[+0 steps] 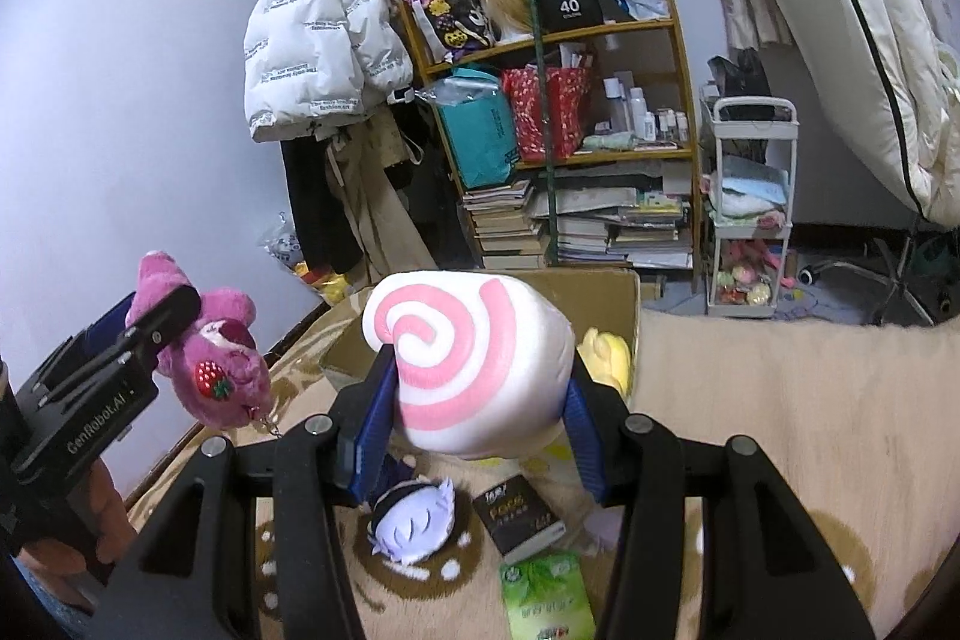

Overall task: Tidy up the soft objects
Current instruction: 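Lower the swirl cushion and pink plush into the box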

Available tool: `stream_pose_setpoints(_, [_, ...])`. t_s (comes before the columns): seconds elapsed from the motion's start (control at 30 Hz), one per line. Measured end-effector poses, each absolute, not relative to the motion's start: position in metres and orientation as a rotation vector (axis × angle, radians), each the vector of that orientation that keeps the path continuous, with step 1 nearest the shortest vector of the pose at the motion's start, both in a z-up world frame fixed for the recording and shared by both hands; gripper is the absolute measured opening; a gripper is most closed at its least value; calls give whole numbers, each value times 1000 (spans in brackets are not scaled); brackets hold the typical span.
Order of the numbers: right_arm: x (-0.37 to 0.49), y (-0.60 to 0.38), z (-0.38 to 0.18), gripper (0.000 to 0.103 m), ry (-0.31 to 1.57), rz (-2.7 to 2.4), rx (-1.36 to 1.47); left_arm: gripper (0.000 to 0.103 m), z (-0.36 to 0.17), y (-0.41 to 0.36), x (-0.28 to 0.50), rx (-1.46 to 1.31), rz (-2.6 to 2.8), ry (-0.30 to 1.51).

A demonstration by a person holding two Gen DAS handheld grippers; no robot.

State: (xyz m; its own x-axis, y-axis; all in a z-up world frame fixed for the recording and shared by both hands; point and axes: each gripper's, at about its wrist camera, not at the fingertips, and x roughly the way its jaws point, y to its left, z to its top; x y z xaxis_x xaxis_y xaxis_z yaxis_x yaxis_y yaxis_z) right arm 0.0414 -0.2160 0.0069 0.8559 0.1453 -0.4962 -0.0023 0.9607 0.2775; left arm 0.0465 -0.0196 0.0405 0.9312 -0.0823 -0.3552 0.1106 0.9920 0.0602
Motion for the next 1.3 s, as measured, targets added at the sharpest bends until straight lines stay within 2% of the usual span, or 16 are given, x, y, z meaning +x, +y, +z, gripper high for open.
stream_pose_setpoints(0.53, [86,-228,13,54,544,129,241,67,45,-49,111,129,-167,347])
stream_pose_setpoints(1.03, [130,-241,-36,55,663,115,260,68,-11,-74,159,140,-229,503])
stream_pose_setpoints(1.3, [135,-241,-55,62,712,108,260,68,-31,-81,171,176,-249,568])
